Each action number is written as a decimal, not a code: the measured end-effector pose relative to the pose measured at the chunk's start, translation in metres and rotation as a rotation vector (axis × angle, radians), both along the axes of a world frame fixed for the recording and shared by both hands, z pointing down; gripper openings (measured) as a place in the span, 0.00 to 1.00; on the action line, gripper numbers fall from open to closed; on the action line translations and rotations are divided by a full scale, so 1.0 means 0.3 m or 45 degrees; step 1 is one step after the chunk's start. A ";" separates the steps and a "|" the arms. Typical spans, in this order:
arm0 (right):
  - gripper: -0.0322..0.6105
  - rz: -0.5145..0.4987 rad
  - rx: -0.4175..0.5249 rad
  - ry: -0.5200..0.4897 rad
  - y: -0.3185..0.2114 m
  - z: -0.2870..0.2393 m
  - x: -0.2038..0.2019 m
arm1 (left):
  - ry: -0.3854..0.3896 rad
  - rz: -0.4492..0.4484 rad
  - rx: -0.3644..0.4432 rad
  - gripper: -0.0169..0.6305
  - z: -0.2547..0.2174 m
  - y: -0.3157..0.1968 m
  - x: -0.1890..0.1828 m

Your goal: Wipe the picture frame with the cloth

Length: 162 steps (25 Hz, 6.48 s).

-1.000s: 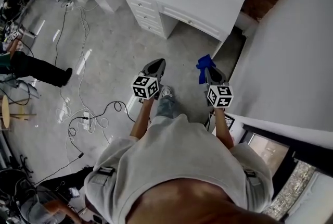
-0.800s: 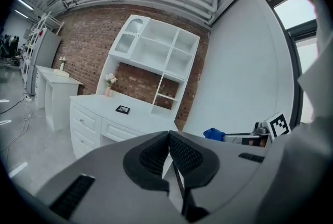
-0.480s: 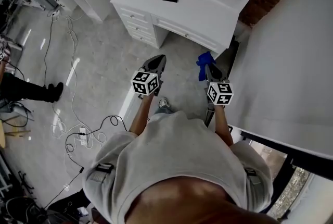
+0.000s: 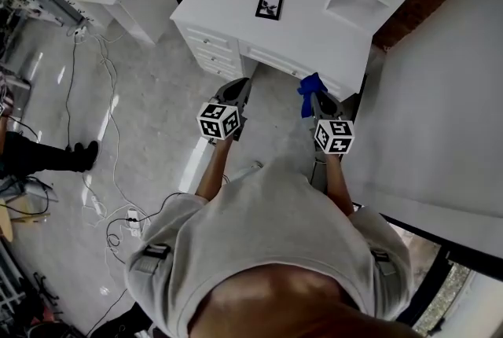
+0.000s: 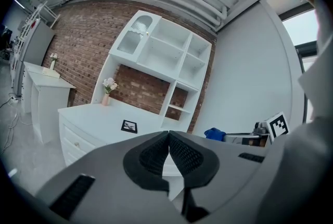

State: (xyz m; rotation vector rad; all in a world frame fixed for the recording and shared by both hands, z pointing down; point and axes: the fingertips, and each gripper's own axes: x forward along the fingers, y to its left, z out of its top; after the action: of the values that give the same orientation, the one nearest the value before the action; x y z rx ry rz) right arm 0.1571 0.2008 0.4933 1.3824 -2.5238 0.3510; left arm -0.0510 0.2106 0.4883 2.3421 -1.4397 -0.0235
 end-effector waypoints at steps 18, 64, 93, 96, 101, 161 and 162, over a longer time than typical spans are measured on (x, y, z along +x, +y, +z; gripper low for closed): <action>0.15 0.027 -0.020 0.021 -0.077 0.053 -0.106 | 0.027 0.006 -0.029 0.05 0.065 -0.099 -0.134; 0.15 -0.249 -0.048 -0.025 -1.404 0.063 -0.240 | -0.046 -0.166 -0.069 0.05 0.057 -1.324 -0.171; 0.15 -0.191 -0.275 0.069 -1.674 0.313 -0.484 | 0.023 -0.118 -0.308 0.05 0.331 -1.491 -0.400; 0.15 -0.157 -0.301 0.103 -1.668 0.362 -0.513 | 0.041 -0.070 -0.339 0.05 0.396 -1.507 -0.422; 0.15 -0.157 -0.323 0.167 -1.657 0.405 -0.550 | 0.075 -0.014 -0.389 0.05 0.461 -1.499 -0.424; 0.15 -0.383 -0.382 0.548 -1.823 0.619 -0.558 | 0.122 0.004 -0.422 0.05 0.473 -1.407 -0.347; 0.15 -0.377 -0.383 0.549 -1.821 0.622 -0.547 | 0.121 0.006 -0.421 0.05 0.473 -1.407 -0.343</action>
State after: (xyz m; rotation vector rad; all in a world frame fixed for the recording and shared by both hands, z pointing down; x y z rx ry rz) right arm -0.0071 -0.3456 0.6798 0.8488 -2.1653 0.3170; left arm -0.1538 -0.2114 0.6303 2.0479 -1.2828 0.0966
